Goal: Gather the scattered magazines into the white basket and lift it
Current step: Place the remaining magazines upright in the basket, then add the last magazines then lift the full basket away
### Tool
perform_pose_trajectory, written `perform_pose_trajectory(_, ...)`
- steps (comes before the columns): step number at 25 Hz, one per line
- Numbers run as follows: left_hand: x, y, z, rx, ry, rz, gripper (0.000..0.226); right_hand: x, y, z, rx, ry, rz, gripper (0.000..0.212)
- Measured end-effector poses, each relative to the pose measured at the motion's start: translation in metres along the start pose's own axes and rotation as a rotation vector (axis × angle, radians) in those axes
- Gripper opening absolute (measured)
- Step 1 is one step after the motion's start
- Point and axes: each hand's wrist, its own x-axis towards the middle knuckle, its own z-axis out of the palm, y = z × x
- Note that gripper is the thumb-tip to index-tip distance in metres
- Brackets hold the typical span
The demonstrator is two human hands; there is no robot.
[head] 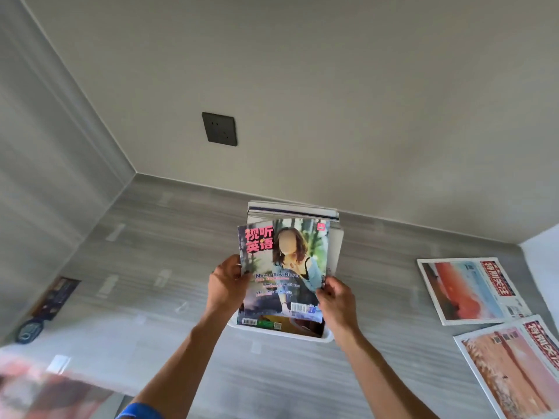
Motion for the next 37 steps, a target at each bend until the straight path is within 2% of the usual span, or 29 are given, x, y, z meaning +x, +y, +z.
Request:
perform_pose_trajectory(3, 0.000, -0.028, 0.010, 0.095, -0.055, 0.009, 0.006, -0.003, 0.020, 0.006, -0.164, 0.004, 0.067, 0.023)
perform_pose_trajectory(5, 0.001, -0.037, 0.014, 0.120, -0.082, -0.028, 0.005, -0.003, 0.023, 0.008, -0.269, -0.009, 0.059, 0.014)
perform_pose_trajectory(8, -0.001, -0.034, 0.014, 0.102, -0.077, -0.064, 0.012, -0.006, 0.019, 0.006, -0.267, 0.023, 0.033, 0.010)
perform_pose_trajectory(11, -0.020, -0.011, 0.016, 0.159, 0.130, 0.142, 0.025, -0.019, 0.023, -0.013, -0.189, 0.140, -0.040, 0.022)
perform_pose_trajectory(12, -0.031, 0.002, 0.022, 0.154, 0.153, 0.241, 0.024, -0.024, 0.029, -0.025, -0.173, 0.171, -0.030, 0.025)
perform_pose_trajectory(14, -0.056, 0.030, 0.045, 0.129, 0.054, 0.392, 0.019, -0.034, 0.046, -0.052, -0.157, 0.200, 0.019, 0.028)
perform_pose_trajectory(17, -0.089, 0.066, 0.103, 0.116, -0.198, 0.462, 0.022, -0.046, 0.079, -0.106, -0.179, 0.234, 0.111, 0.030)
perform_pose_trajectory(21, -0.127, 0.096, 0.194, 0.144, -0.482, 0.424, 0.034, -0.052, 0.128, -0.204, -0.210, 0.214, 0.277, 0.035)
perform_pose_trajectory(24, -0.153, 0.111, 0.254, 0.188, -0.623, 0.392, 0.034, -0.053, 0.170, -0.287, -0.245, 0.318, 0.402, 0.032)
perform_pose_trajectory(28, -0.184, 0.125, 0.321, 0.256, -0.746, 0.332, 0.031, -0.054, 0.219, -0.347, -0.503, 0.302, 0.504, 0.042)
perform_pose_trajectory(30, -0.196, 0.130, 0.345, 0.287, -0.798, 0.290, 0.029, -0.052, 0.236, -0.356, -0.446, 0.431, 0.653, 0.055)
perform_pose_trajectory(32, -0.203, 0.131, 0.358, 0.310, -0.820, 0.232, 0.027, -0.049, 0.246, -0.360, -0.265, 0.594, 0.837, 0.065)
perform_pose_trajectory(34, -0.204, 0.131, 0.362, 0.322, -0.823, 0.178, 0.026, -0.044, 0.253, -0.364, -0.217, 0.589, 0.873, 0.059)
perform_pose_trajectory(37, -0.204, 0.132, 0.365, 0.332, -0.790, 0.128, 0.023, -0.033, 0.259, -0.369, -0.144, 0.519, 0.825, 0.042)
